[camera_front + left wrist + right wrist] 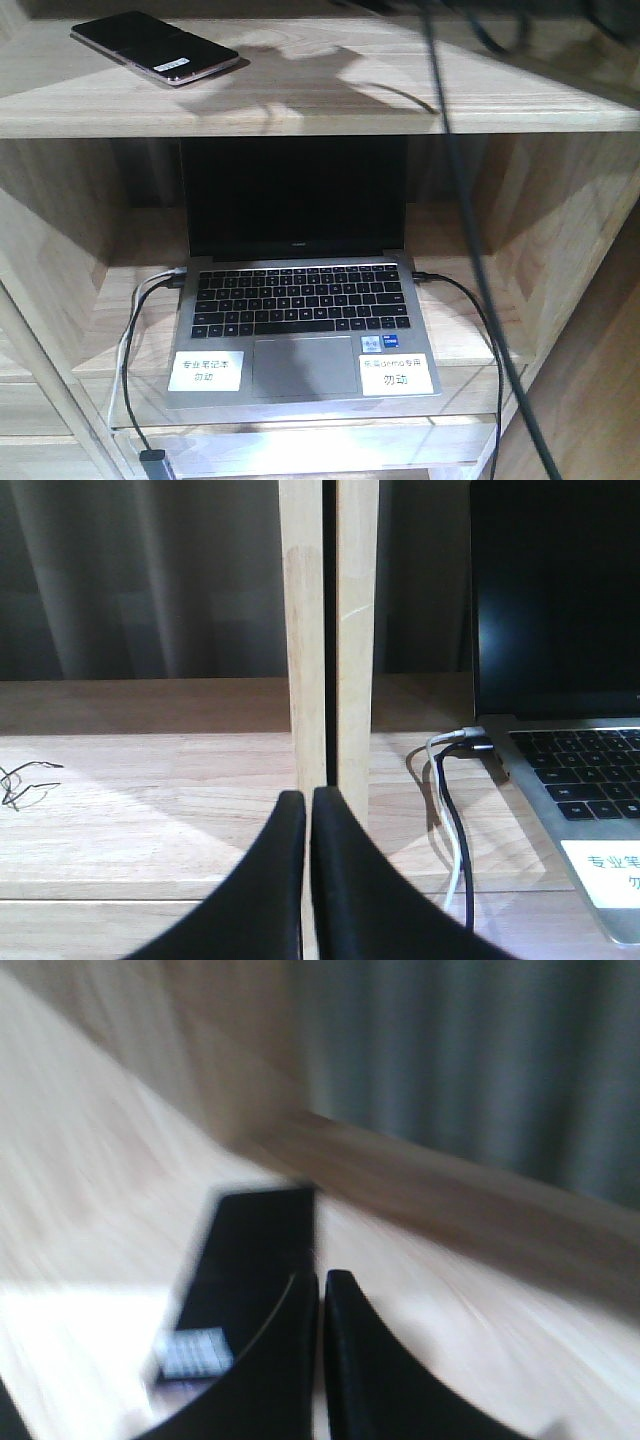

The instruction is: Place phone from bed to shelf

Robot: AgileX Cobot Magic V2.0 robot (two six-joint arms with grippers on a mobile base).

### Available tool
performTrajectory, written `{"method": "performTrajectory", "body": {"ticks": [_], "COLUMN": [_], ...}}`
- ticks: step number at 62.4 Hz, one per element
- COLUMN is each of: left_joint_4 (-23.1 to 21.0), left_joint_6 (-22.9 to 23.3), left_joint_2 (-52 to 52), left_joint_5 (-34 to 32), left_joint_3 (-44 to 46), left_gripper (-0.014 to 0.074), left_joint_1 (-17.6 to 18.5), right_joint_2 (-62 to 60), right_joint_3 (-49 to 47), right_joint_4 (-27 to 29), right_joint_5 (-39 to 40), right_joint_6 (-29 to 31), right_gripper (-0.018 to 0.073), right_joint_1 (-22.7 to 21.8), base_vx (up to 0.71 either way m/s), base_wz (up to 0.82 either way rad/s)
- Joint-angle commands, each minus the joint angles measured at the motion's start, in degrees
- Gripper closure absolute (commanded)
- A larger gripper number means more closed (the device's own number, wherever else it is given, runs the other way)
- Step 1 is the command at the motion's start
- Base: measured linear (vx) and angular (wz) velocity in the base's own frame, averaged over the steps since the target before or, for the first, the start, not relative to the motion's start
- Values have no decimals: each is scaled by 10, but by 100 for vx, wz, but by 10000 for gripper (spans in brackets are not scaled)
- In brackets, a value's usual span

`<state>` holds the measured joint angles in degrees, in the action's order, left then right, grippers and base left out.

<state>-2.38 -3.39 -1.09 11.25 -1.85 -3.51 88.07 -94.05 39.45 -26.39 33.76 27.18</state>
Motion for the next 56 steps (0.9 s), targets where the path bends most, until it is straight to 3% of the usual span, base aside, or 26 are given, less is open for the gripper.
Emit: {"method": "performTrajectory", "body": {"ticks": [1, 39, 56], "left_joint_4": [-5, -5, -5], "left_joint_6": [0, 0, 0], "left_joint_2": [-5, -5, -5], "left_joint_5": [-40, -40, -40], "left_joint_3": [-4, -4, -4], "left_gripper": [595, 595, 595], "left_joint_1": [0, 0, 0], "right_joint_2": [-81, -445, -623], "right_joint_3": [54, 496, 693], "right_joint_4": [27, 36, 96], "right_joint_5": [83, 184, 232], "right_joint_6": [40, 73, 74], "right_gripper": [564, 564, 564], "right_joint_1": [-2, -2, -2], "base_vx": [0, 0, 0], "base_wz": [0, 0, 0]}}
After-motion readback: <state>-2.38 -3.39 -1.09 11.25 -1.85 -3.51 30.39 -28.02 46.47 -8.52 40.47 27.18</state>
